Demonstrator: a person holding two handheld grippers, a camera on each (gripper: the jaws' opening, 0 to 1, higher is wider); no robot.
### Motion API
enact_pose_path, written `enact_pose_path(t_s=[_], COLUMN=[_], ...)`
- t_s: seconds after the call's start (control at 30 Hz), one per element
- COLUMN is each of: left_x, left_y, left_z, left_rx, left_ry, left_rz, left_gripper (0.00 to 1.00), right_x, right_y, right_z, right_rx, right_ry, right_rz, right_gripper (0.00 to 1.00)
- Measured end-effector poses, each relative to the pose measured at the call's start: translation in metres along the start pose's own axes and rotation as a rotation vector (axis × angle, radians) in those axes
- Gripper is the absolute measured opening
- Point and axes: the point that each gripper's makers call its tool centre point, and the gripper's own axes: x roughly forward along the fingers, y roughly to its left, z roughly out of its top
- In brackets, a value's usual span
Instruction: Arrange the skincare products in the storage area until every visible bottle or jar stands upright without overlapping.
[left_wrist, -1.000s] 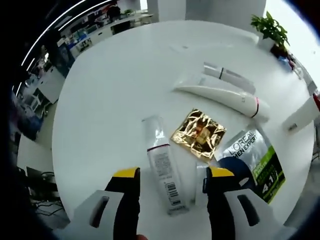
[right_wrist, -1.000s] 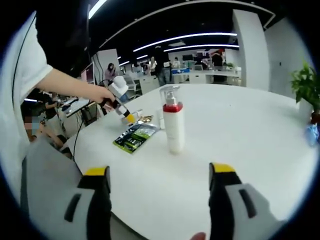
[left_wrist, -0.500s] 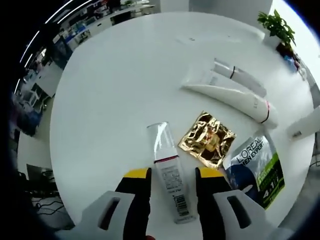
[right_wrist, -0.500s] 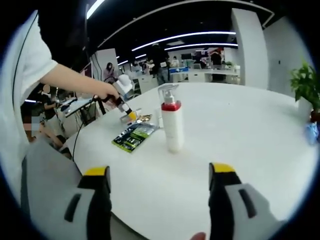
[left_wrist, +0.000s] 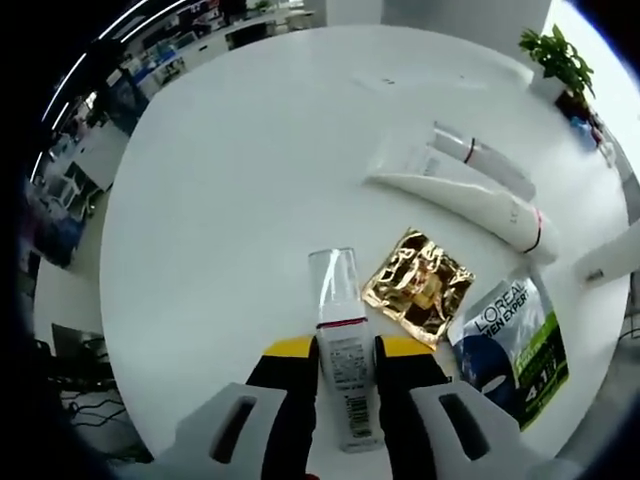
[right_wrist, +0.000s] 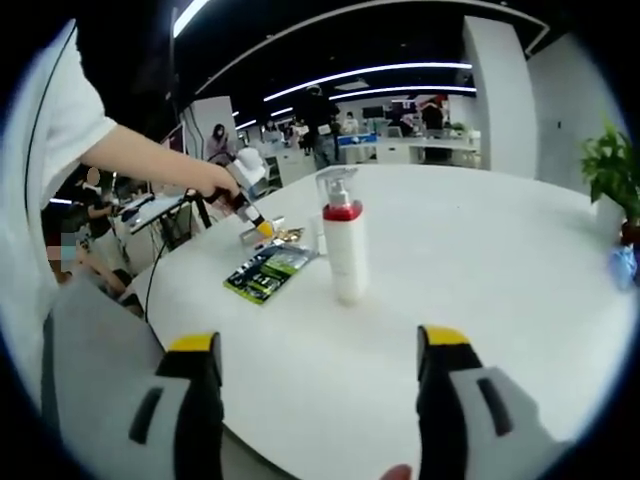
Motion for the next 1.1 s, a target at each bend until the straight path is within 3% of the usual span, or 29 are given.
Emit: enact_pose_path(t_s=[0.43, 0.63, 0.77, 1.1], left_x=[-0.012, -0.018, -0.029, -0.055], left_y=[-0.002, -0.002, -0.012, -0.047], left_z=[-0.004, -0.005, -0.004, 0.003], left_rx=[-0.034, -0.100, -0.111, -0.153], left_ry=[-0.024, -0.056, -0.086, -0.203], left_rz=[-0.022, -0.060, -0.083, -0.224], left_gripper=[0.17, 0.17, 0.17, 0.17], right_x=[0.000, 0.000, 0.001, 0.003], right_y=[0.003, 0.005, 0.008, 0.022], right_z=[0.001, 0.002, 0.003, 0.017], right_rx=[-0.012, -0.018, -0.031, -0.016], right_ry=[0.001, -0.005, -0.005, -0.049], right_rz=[0.011, 0.017, 0.030, 0.070], right_gripper=[0.80, 0.80, 0.79, 0.79])
